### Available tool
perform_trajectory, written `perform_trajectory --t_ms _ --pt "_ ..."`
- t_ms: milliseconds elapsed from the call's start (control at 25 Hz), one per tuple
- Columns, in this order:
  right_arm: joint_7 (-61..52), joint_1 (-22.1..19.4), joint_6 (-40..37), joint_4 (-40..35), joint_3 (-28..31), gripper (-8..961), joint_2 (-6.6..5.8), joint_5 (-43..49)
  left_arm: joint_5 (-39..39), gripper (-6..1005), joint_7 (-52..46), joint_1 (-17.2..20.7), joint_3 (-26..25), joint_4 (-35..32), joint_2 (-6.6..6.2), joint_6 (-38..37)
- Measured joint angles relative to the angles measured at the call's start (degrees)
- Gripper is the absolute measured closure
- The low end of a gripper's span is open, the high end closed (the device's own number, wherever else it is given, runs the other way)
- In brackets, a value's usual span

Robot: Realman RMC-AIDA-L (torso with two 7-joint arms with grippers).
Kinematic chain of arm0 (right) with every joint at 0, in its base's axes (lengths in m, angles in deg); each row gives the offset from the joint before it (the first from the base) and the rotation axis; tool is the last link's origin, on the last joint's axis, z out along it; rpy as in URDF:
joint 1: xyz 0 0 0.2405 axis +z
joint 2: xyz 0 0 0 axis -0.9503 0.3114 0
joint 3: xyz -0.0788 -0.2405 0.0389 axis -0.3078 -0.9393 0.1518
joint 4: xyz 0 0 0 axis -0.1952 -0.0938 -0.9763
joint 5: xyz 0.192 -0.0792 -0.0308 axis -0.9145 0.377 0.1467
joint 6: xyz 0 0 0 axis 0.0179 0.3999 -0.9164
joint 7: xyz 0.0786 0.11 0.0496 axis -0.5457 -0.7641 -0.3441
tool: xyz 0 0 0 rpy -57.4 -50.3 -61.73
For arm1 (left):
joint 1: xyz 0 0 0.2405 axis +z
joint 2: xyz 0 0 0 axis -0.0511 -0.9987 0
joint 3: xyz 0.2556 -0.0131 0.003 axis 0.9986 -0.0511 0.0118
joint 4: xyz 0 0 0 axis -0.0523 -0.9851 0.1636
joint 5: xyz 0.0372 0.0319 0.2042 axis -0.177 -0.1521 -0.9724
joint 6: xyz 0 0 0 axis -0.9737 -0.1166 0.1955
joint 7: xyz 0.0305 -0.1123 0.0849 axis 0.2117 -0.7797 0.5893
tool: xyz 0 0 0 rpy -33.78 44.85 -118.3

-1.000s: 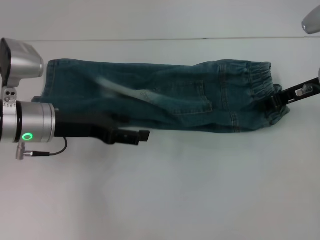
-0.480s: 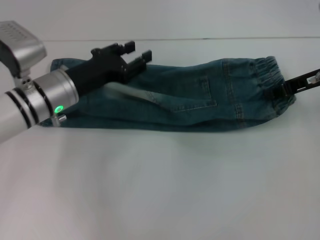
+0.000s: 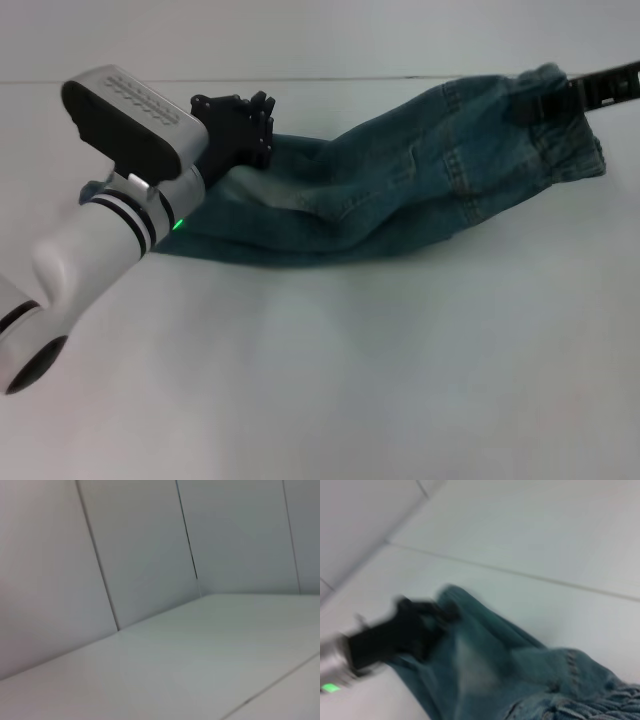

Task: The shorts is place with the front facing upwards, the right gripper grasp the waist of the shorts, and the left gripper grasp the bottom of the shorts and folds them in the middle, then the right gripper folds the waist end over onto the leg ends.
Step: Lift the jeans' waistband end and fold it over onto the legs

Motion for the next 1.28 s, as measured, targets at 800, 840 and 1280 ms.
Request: perform_trajectory --t_ms 800,840,1280 --pt "-1.4 3.5 -6.7 -2.2 1.8 846 -0.84 -11.5 -7.1 998 2.6 -5.1 -1.1 14.4 0.02 -1.1" --pt "-1.4 3.6 -6.9 -2.3 1.8 847 -0.85 -11.5 -8.3 998 2.5 -5.2 -2.0 14.9 0.03 -1.4" --pt "-2.1 4.2 -8.4 -3.0 1.9 846 -0.78 -12.1 -32.7 999 2.0 -4.4 -22.7 21.7 0.02 -2.1"
